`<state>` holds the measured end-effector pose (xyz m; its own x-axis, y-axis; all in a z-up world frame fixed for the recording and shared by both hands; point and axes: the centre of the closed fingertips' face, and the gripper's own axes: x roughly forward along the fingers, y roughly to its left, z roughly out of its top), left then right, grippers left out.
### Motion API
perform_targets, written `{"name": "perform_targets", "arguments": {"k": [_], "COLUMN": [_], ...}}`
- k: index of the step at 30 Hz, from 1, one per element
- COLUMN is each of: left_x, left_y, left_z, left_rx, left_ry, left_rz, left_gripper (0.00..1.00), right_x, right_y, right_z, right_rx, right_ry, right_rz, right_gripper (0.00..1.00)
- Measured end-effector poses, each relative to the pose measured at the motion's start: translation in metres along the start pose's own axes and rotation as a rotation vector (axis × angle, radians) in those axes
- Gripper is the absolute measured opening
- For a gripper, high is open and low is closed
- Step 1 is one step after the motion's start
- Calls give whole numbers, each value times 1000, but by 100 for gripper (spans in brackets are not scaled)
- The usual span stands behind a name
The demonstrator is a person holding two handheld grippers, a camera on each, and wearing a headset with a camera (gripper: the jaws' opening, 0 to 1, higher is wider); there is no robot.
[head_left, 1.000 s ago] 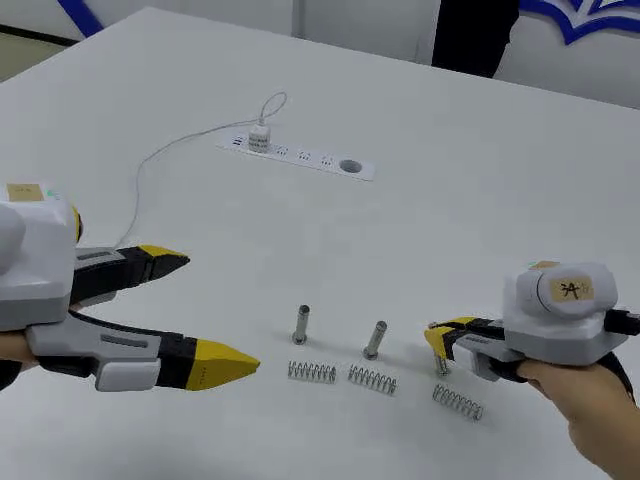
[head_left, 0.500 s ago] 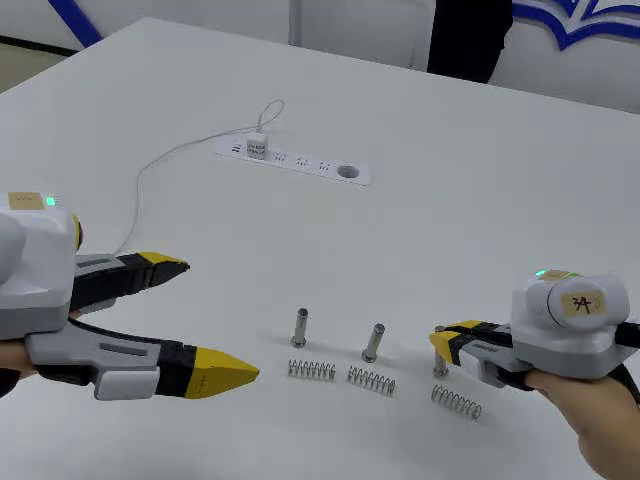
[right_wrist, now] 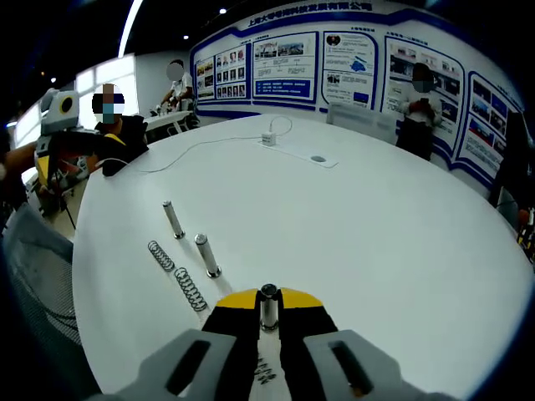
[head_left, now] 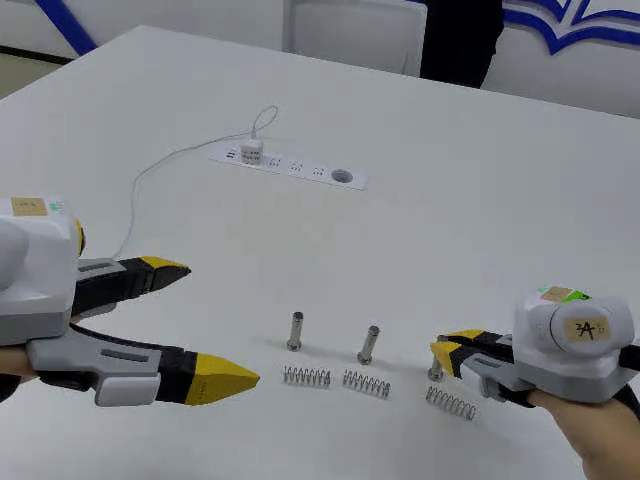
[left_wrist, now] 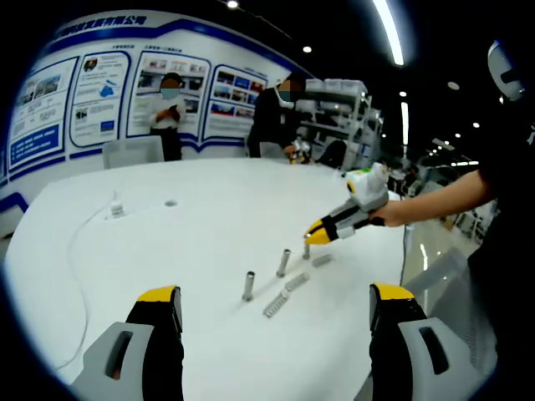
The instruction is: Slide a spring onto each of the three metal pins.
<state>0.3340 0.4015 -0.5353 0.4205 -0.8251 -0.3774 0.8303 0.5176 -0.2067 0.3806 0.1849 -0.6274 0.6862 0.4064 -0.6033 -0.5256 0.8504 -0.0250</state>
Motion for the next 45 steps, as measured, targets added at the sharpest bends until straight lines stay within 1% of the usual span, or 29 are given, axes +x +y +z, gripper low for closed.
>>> {"name": "perform_targets", "arguments": {"k": [5, 11, 13, 15, 17, 19, 21, 24, 28, 29, 30, 32, 34, 36, 38, 40, 41, 42, 45], "left_x": [2, 1, 1, 0, -1, -2, -3, -4, -5, -6, -6, -6, -5, -3, -2, -1, -1, -1, -1], "left_y": [-3, -5, -6, -8, -8, -8, -8, -9, -8, -7, -7, -6, -5, -5, -5, -5, -6, -6, -5], "left_z": [1, 1, 2, 4, 5, 6, 6, 4, 1, 0, -1, -2, -3, -4, -5, -6, -6, -6, -7], "left_rx": [4, 7, 9, 12, 18, 20, 18, 19, 17, 14, 12, 7, 4, 1, 1, -2, -4, -5, -6], "left_ry": [-2, -2, -6, -7, -4, -5, -8, -4, 2, 2, 2, 3, 4, 9, 11, 15, 15, 14, 19], "left_rz": [-7, -11, -10, -10, -10, -8, -5, -3, -2, 0, 2, 4, 5, 4, 2, 1, -1, -2, -1], "left_gripper": [95, 95, 95, 95, 95, 95, 95, 95, 95, 95, 95, 95, 95, 95, 95, 95, 95, 95, 95], "right_x": [-4, -7, -7, -7, -7, -7, -10, -16, -22, -24, -25, -27, -27, -26, -24, -20, -18, -17, -13], "right_y": [-1, 1, 0, 0, 2, 2, 1, -3, -11, -11, -9, -3, 7, 13, 15, 15, 13, 12, 12], "right_z": [-3, -6, -6, -6, -7, -7, -5, -2, -9, -14, -17, -24, -36, -45, -51, -56, -61, -63, -66], "right_rx": [4, -30, -35, -40, -62, -69, -67, -56, -51, -49, -51, -81, -107, -132, -144, -175, -209, -216, -188], "right_ry": [1, 13, 20, 26, 46, 53, 51, 36, 48, 60, 64, 72, 113, 137, 154, 170, 188, 198, 203], "right_rz": [-10, 7, 4, 12, 20, 24, 26, 27, 39, 54, 75, 128, 186, 216, 227, 230, 226, 224, 238], "right_gripper": [8, 8, 9, 9, 11, 14, 18, 19, 21, 21, 20, 19, 19, 19, 20, 20, 20, 20, 20]}}
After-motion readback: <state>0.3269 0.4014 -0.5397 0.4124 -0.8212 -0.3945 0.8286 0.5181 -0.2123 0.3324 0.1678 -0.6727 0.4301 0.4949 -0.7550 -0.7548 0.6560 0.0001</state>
